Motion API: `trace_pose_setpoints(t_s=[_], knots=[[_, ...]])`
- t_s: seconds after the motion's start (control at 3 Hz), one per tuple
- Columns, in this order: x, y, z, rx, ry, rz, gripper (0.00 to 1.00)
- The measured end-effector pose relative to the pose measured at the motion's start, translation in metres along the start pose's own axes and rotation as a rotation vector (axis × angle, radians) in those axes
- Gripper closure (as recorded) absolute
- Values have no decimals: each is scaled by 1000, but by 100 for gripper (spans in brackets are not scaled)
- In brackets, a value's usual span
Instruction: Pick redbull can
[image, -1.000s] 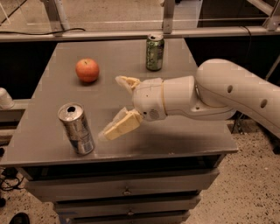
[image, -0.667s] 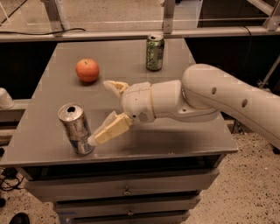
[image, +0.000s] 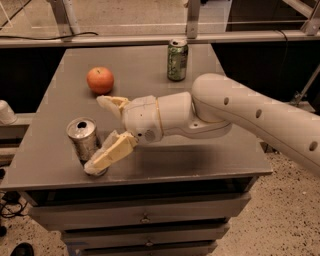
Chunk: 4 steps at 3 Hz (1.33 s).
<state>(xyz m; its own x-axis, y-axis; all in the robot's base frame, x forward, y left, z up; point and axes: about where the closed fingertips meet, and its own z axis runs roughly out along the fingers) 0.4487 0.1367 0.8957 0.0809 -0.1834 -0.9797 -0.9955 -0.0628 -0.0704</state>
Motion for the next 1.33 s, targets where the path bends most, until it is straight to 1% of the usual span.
trace_pose_setpoints(t_s=[0.33, 0.67, 1.0, 1.33], knots=[[-3, 11, 15, -61, -49, 12, 18], [2, 16, 23, -89, -73, 32, 41], [6, 17, 23, -88, -83, 44, 64], [8, 8, 9, -47, -82, 45, 87]])
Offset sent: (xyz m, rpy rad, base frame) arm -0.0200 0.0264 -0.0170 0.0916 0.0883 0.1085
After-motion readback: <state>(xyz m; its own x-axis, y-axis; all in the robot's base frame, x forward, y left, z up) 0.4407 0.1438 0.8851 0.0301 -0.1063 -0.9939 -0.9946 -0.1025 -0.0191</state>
